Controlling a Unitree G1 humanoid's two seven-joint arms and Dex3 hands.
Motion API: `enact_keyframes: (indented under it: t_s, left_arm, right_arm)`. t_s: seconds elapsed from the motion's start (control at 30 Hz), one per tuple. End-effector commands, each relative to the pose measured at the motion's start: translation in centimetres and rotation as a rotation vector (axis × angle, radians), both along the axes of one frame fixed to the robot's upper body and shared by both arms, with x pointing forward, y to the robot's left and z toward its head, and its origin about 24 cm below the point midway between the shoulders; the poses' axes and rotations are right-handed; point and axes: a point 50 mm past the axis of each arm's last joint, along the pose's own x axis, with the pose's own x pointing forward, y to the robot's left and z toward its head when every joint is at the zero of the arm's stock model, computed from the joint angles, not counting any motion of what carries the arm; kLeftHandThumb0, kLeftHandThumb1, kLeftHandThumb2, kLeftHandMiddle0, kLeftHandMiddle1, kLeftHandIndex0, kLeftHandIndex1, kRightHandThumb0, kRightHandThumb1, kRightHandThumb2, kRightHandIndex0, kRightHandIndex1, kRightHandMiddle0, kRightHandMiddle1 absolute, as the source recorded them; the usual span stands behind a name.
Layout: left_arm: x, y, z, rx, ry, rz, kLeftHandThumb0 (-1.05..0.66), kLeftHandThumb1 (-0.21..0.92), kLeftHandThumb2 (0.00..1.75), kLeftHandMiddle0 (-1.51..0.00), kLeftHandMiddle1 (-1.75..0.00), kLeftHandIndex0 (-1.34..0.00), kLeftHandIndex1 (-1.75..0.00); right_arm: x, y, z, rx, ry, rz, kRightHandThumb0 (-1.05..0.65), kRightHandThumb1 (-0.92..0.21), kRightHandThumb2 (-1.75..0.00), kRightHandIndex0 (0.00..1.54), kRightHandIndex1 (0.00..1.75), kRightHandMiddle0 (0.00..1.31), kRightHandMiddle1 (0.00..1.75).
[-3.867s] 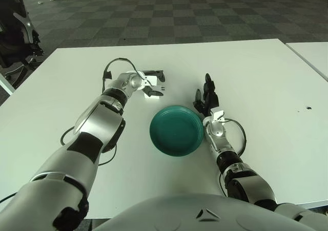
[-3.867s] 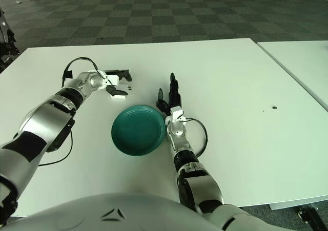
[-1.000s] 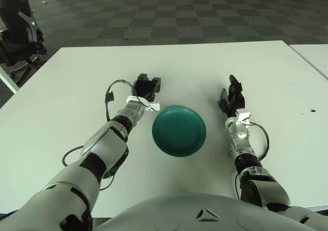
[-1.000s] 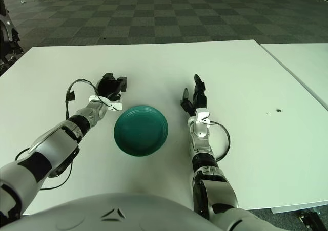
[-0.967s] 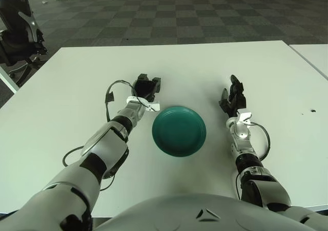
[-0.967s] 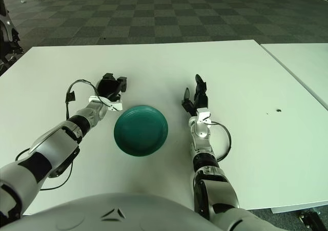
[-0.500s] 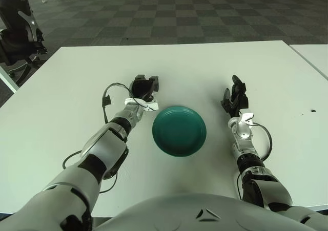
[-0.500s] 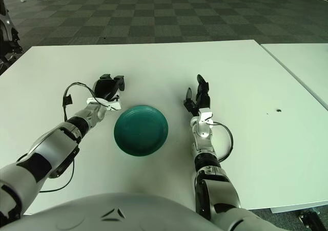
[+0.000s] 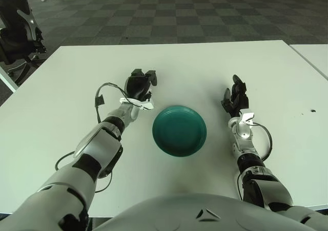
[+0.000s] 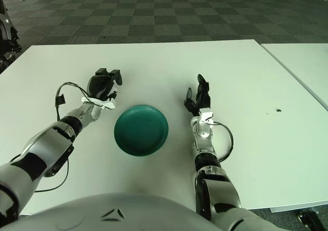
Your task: Put the charger into the plate.
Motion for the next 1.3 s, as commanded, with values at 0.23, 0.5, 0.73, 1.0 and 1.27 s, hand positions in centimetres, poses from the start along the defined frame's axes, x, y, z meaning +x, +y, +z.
enact_keyframes:
  t_s: [0.23,0.5,0.73,1.0,1.27]
  left_arm:
    - [0.6,-2.3,6.2,-0.061,-0.416,-0.265,0.0,0.12,1.44,-0.81,-1.43,-0.64,-1.75]
    - [-0.5,-3.1,6.7,-0.052,-0.384,-0.435,0.0,0.13,1.46,-0.78,-1.52,-0.61,-1.75]
    - [-1.7,-3.1,7.0,-0.035,-0.349,-0.564,0.0,0.15,1.47,-0.71,-1.63,-0.58,-1.75]
    - [-2.7,-4.3,7.3,-0.014,-0.285,-0.73,0.0,0.18,1.46,-0.66,-1.7,-0.55,-1.75]
    - [-4.3,-5.4,7.3,0.017,-0.161,-0.917,0.0,0.22,1.43,-0.63,-1.73,-0.51,-1.75]
  right_arm:
    - [-9.5,-0.2,-9.7,0.08,0.529,-0.034,-0.83,-0.92,-0.75,0.06,0.01,0.0,0.31]
    - [-9.5,0.6,-10.0,0.06,0.557,-0.013,-0.86,-0.92,-0.77,0.05,0.0,0.0,0.25]
    - [-9.3,1.0,-9.9,0.049,0.551,0.016,-0.86,-0.92,-0.77,0.05,0.0,0.0,0.25]
    - [-9.0,1.7,-10.0,0.083,0.554,0.037,-0.88,-0.92,-0.79,0.02,0.0,0.0,0.24]
    - [-8.9,2.4,-10.1,0.078,0.576,0.048,-0.9,-0.92,-0.79,0.0,0.0,0.0,0.22]
